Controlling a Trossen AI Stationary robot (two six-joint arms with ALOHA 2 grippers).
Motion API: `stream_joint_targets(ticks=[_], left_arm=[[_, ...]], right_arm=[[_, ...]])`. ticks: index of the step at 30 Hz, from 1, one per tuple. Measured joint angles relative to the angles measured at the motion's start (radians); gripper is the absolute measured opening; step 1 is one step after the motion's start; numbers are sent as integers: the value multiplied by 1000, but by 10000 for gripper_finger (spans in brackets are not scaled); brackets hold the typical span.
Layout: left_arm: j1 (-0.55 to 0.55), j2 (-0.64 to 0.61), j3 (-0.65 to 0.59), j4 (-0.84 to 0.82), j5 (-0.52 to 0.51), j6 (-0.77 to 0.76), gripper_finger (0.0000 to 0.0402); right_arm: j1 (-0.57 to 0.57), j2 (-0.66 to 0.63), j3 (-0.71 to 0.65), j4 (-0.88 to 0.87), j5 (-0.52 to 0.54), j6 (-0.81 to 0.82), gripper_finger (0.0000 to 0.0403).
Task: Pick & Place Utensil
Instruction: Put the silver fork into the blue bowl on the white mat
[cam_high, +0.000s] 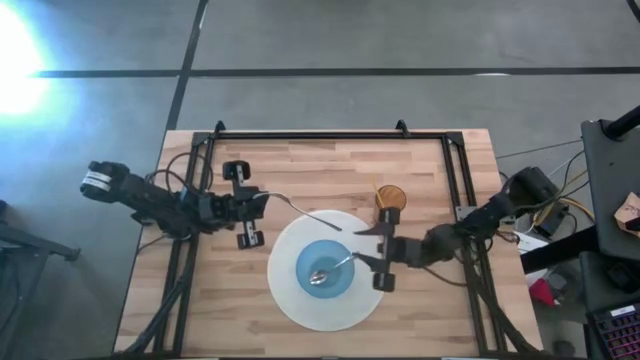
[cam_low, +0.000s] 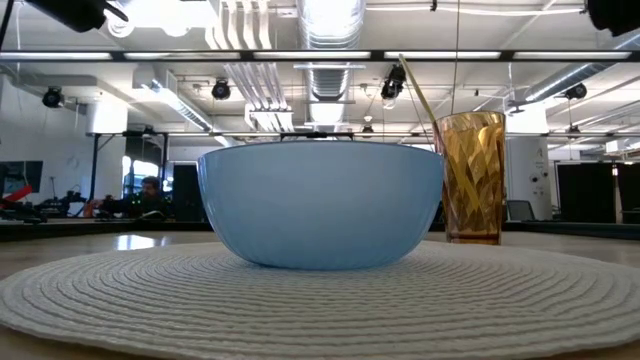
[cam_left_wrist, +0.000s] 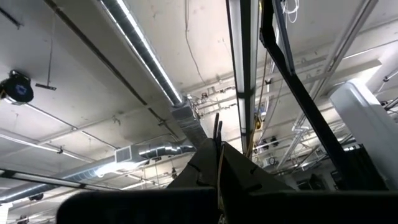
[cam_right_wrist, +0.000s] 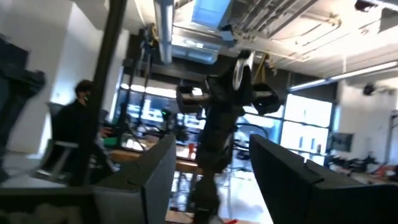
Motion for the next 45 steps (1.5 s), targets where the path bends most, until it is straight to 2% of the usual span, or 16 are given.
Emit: stream_joint_targets(ticks=[7,14,17,23,27,33,40,45], left_arm=[[14,0,44,5,36,5,0],[19,0,60,5,79,-3,0],[19,0,60,5,83,-10,0],[20,0,60,7,97,-23,0],[20,0,59,8,99,-24,0],[20,0,65,13,108,-24,0],[23,0,64,13,108,-24,0],[24,0,64,13,108,-21,0]], right_arm=[[-47,128,155,7,-4,-179,246],[-74,239,304,107,-10,-271,255],[-93,281,355,149,-52,-264,250],[-123,327,444,156,-65,-230,248],[-138,332,480,159,-122,-198,250],[-167,331,502,162,-238,-130,242],[-209,331,498,173,-300,-33,229],[-214,331,500,173,-337,-25,219]])
